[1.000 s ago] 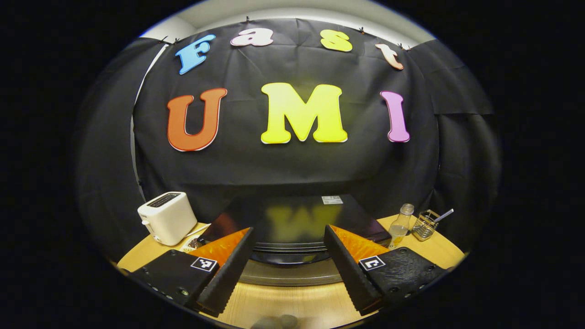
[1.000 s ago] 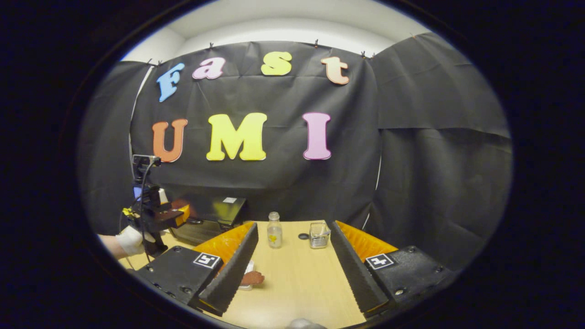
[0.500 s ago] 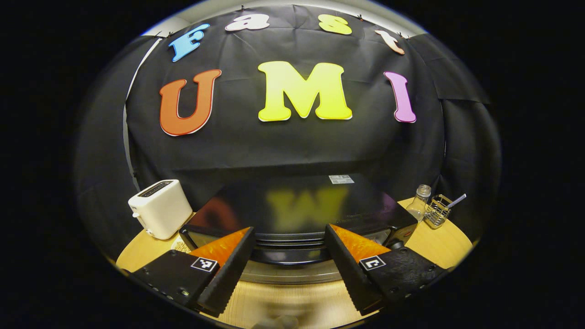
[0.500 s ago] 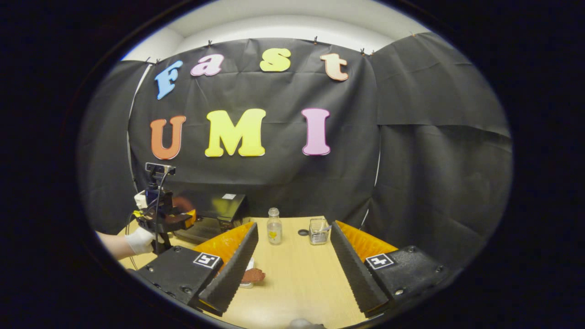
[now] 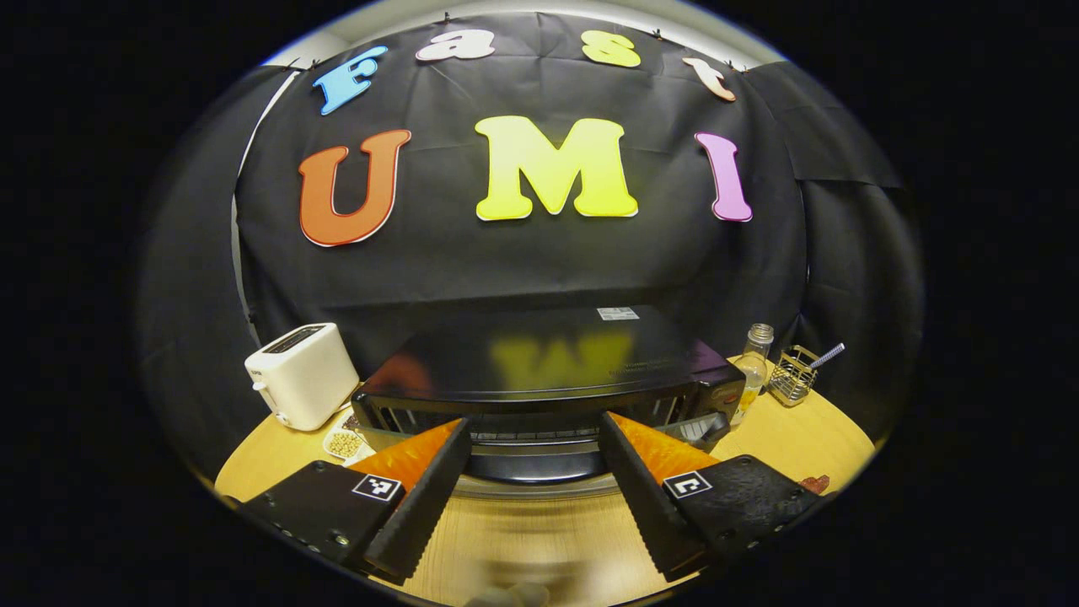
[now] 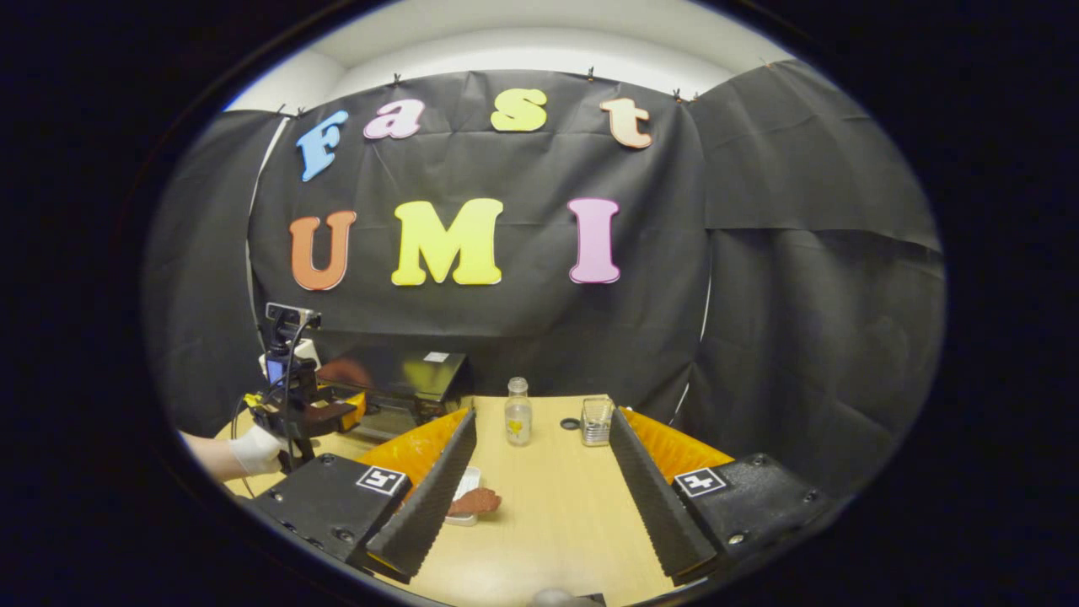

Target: Open the electric oven with the left hand, put the food in, and close the electric oven.

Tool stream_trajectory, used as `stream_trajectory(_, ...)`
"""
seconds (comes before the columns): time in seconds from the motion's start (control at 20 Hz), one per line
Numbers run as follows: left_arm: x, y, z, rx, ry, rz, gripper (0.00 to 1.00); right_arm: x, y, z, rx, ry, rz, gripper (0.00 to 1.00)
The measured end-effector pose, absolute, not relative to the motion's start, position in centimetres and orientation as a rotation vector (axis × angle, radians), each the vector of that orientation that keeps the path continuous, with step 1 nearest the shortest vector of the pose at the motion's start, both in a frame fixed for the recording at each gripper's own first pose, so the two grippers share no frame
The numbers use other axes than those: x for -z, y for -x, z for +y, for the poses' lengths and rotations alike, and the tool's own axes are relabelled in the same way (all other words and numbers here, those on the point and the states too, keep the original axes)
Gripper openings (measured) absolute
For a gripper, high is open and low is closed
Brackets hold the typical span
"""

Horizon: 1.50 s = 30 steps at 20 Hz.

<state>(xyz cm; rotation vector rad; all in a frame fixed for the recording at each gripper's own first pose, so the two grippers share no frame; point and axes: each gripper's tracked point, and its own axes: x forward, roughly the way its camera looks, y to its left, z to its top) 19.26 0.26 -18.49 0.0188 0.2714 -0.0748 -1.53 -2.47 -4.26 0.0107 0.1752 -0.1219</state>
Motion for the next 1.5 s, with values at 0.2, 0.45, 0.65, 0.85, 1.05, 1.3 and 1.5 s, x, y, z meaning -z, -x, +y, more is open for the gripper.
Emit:
stream_trajectory(0.2, 19.5, -17.0, 0.2, 0.080, -0.019, 0.278, 0.97, 4.9, 1.8, -2.0, 0.110, -0.014, 0.185, 1.00)
stream_trajectory(0.45, 22.1, -13.6, 0.2, 0.092, -0.019, 0.320, 0.97, 6.1, 2.1, -1.2, 0.093, -0.023, 0.206, 1.00)
stream_trajectory(0.65, 25.3, -10.9, 0.2, 0.098, -0.019, 0.382, 0.97, 6.5, 2.2, -0.9, 0.090, -0.015, 0.215, 1.00)
stream_trajectory(0.85, 29.1, -8.7, 0.0, 0.099, -0.020, 0.467, 0.97, 7.0, 2.3, -0.8, 0.093, -0.009, 0.227, 1.00)
stream_trajectory(1.05, 33.1, -7.9, 0.0, 0.102, -0.025, 0.559, 0.96, 7.9, 2.4, -0.7, 0.098, 0.000, 0.252, 1.00)
stream_trajectory(1.3, 34.7, -7.5, -0.2, 0.102, -0.030, 0.590, 0.97, 9.2, 2.6, -1.0, 0.101, 0.017, 0.288, 1.00)
stream_trajectory(1.5, 33.8, -7.5, -0.1, 0.109, -0.020, 0.547, 0.97, 10.6, 1.9, -1.2, 0.079, -0.014, 0.315, 1.00)
